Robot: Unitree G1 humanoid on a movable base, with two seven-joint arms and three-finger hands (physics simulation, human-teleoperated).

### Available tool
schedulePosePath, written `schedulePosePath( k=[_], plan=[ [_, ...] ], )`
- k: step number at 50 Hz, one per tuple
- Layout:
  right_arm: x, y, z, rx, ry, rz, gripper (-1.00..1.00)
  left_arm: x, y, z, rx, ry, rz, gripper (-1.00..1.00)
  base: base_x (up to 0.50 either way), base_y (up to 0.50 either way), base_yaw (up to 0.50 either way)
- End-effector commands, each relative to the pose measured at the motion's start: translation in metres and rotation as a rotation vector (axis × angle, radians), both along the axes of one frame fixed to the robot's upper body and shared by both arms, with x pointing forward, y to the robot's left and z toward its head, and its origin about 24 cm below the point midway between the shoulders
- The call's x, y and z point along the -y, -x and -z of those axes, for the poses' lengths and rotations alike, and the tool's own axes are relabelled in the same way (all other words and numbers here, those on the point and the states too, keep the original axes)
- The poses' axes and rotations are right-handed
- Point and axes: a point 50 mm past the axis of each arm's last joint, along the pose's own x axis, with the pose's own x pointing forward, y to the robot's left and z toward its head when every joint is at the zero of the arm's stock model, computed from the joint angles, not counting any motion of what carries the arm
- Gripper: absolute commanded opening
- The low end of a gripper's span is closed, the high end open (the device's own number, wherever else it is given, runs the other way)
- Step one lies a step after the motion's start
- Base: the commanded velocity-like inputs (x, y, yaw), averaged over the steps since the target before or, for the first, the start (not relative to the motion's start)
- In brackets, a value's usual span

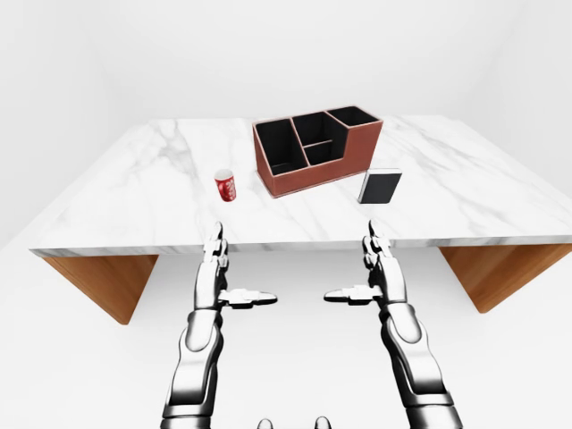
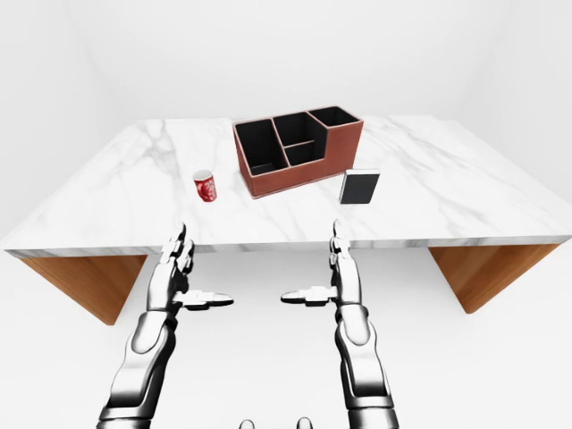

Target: Pick up the book and place it in the left compartment of the caddy.

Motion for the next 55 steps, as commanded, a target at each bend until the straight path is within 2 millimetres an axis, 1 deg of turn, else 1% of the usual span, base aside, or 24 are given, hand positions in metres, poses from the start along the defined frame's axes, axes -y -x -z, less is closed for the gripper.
schedulePosePath(
  k=[1,8,14,19,24,55],
  plan=[
    [0.0093,-0.0001,0.0013,-0.017,0.021,0.016,1.0,-0.0064,-0.0002,-0.002,0.014,0.0,0.002,1.0,0.0,0.0,0.0],
    [0.0079,0.0018,0.0013,-0.004,0.019,-0.007,1.0,-0.0081,0.0001,-0.0043,0.014,0.0,0.002,1.0,0.0,0.0,0.0],
    [0.0074,-0.0017,0.003,-0.017,0.032,0.002,1.0,-0.0098,-0.0003,-0.0056,0.016,0.006,-0.003,1.0,0.5,0.0,0.0],
    [0.0085,-0.0008,0.003,-0.016,0.032,0.005,1.0,-0.0098,-0.0029,-0.0036,0.011,0.009,-0.005,1.0,0.5,0.0,0.0],
    [0.0082,-0.0013,0.005,-0.019,0.032,0.007,1.0,-0.0087,-0.0015,-0.0029,0.008,0.009,0.0,1.0,0.5,0.0,0.0],
    [0.0065,0.0016,0.0033,-0.011,0.017,0.003,1.0,-0.0088,-0.0003,-0.0035,0.013,0.017,0.0,1.0,0.5,0.0,0.0]
  ],
)
